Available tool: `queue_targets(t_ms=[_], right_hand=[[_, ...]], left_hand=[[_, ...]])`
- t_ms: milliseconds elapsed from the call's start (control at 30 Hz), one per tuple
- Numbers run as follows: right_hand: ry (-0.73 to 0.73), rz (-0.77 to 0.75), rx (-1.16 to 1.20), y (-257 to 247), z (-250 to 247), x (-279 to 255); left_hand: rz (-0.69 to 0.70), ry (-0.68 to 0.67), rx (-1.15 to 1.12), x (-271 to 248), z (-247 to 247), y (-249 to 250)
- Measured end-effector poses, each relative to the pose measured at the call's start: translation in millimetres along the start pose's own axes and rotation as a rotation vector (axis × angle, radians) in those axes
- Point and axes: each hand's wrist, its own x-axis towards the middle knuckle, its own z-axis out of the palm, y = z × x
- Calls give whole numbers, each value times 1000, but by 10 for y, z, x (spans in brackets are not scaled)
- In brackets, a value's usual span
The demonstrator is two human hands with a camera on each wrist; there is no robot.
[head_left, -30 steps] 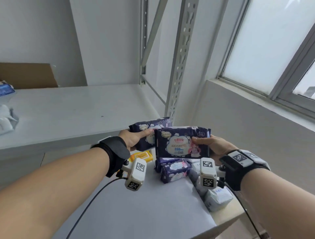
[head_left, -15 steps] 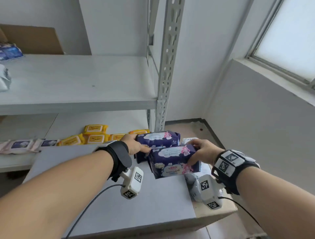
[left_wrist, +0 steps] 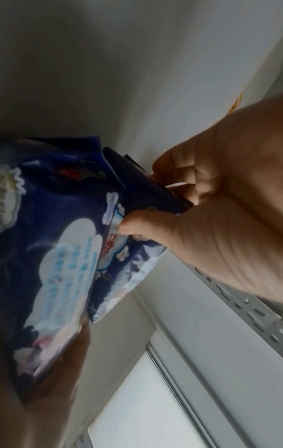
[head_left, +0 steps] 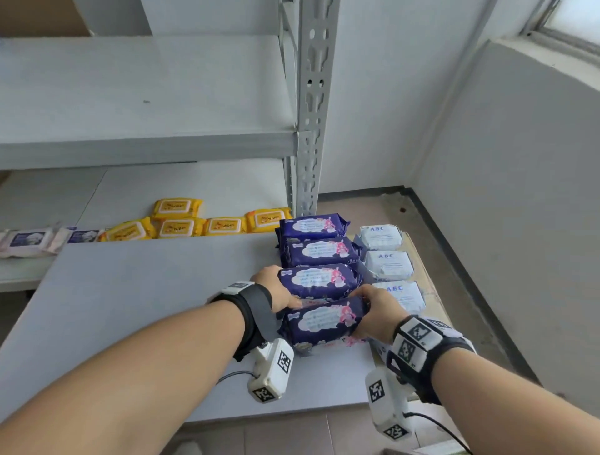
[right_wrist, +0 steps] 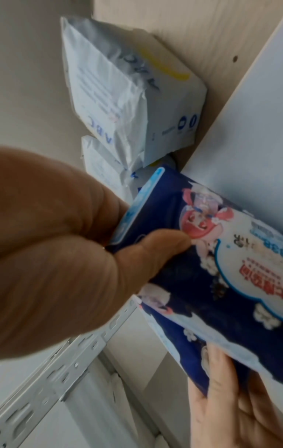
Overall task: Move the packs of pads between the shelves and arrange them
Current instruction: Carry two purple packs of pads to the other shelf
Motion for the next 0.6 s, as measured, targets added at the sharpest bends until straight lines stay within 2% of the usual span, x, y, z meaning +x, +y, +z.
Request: queue_targets(t_ms=[200, 333, 600], right_hand=[[53, -19, -76, 143, 92, 136], [45, -3, -125, 177, 85, 179], [-130, 73, -105, 26, -19, 146]], left_hand=[[16, -6, -21, 127, 189, 68], [-15, -19, -114, 182, 286, 143], [-76, -61, -183, 104, 246, 162]])
